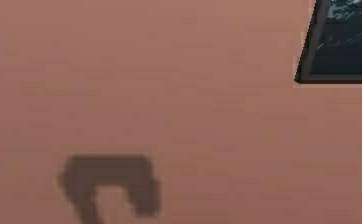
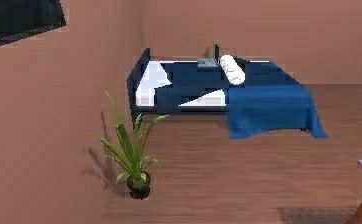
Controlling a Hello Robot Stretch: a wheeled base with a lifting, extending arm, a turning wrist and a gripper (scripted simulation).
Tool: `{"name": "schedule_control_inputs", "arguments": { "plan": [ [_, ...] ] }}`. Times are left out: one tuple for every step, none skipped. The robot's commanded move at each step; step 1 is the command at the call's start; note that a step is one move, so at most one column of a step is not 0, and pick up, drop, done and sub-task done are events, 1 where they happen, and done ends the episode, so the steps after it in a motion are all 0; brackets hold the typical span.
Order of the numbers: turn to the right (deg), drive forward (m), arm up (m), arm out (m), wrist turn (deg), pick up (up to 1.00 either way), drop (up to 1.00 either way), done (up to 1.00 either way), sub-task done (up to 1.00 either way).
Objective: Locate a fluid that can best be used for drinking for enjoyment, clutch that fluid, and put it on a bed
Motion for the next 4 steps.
{"name": "schedule_control_inputs", "arguments": {
  "plan": [
    [-45.0, 0.00, 0.00, 0.00, 0.0, 0.00, 0.00, 0.00, 0.00],
    [-45.0, 0.00, 0.00, 0.00, 0.0, 0.00, 0.00, 0.00, 0.00],
    [-45.0, 0.00, 0.00, 0.00, 0.0, 0.00, 0.00, 0.00, 0.00],
    [-12.0, 0.00, 0.00, 0.00, 0.0, 0.00, 0.00, 0.00, 0.00]
  ]
}}
